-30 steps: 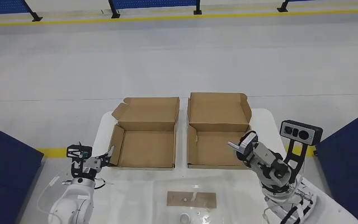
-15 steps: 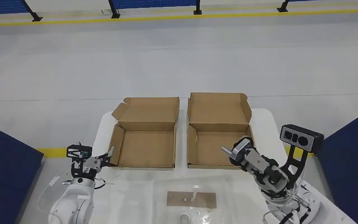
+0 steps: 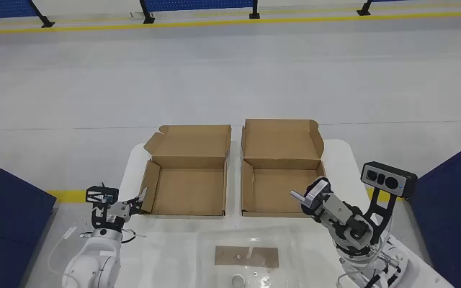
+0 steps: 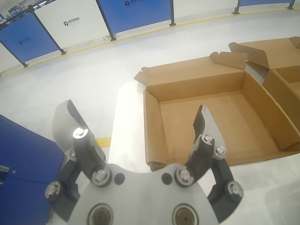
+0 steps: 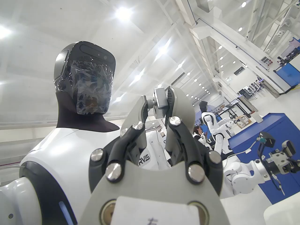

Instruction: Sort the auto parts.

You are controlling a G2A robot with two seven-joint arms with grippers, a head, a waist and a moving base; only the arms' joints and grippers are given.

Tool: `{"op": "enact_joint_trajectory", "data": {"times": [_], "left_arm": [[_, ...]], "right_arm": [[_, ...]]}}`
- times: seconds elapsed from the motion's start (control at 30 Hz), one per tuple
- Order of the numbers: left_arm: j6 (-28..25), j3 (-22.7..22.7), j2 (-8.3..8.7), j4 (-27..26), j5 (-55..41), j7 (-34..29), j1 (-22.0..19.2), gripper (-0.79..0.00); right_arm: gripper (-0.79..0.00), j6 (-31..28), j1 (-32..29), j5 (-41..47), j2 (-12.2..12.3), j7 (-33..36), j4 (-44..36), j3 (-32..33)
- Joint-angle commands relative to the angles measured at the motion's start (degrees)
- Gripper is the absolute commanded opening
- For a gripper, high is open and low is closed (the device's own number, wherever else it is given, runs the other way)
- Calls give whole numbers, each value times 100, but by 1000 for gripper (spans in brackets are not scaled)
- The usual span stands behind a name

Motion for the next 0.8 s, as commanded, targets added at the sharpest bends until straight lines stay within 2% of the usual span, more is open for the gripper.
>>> {"op": "enact_joint_trajectory", "data": {"times": [0.0,0.17,0.33,0.53,0.77], "left_arm": [[0,0,0,0,0,0,0,0],[0,0,0,0,0,0,0,0],[0,0,0,0,0,0,0,0],[0,0,0,0,0,0,0,0],[0,0,0,0,0,0,0,0]], "right_arm": [[-785,0,0,0,0,0,0,0],[-785,175,14,-173,-31,-2,6,69],[-785,104,-142,-217,-90,30,135,102],[-785,-140,-287,106,-121,382,144,179],[-785,-148,-381,473,-148,787,171,309]]}}
